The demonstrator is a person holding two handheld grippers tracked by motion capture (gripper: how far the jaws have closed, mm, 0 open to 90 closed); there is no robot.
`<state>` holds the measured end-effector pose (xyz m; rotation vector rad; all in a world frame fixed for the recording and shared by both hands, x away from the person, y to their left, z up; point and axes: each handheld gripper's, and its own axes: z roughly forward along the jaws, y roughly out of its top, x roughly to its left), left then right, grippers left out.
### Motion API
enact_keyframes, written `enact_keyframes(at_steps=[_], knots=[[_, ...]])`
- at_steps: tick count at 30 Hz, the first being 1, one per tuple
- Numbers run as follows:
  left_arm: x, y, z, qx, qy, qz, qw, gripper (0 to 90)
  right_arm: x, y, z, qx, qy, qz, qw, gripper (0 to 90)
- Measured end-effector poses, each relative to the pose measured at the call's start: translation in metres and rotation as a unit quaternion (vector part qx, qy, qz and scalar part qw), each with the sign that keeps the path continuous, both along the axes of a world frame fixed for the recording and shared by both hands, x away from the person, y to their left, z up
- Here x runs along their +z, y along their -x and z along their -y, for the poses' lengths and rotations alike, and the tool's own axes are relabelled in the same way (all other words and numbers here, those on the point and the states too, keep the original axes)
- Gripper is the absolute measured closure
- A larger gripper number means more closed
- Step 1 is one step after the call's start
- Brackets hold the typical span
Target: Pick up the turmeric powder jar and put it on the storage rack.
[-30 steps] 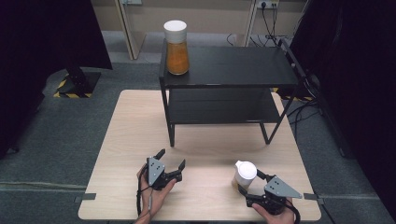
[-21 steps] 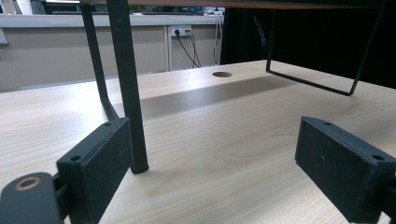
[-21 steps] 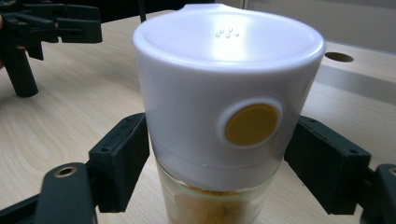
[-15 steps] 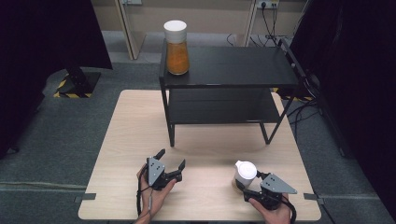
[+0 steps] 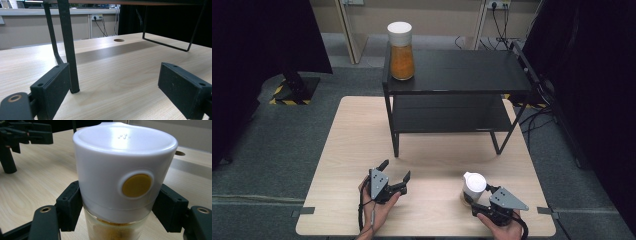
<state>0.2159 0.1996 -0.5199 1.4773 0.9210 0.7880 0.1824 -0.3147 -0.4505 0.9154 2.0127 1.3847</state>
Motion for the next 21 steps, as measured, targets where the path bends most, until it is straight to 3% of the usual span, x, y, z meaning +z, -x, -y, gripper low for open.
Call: enact_keyframes(at_steps=[12, 21], knots=[[0.0, 0.0, 0.0, 0.001, 0.0, 0.001, 1.0, 10.6, 0.021, 0.01, -0.002, -0.035, -0.001, 0.039, 0.9986, 30.5], [0.0, 0.001, 0.002, 0.001, -0.006, 0.004, 1.0, 10.6, 0.041, 0.012, -0.001, -0.06, -0.022, 0.074, 0.9952, 30.5]])
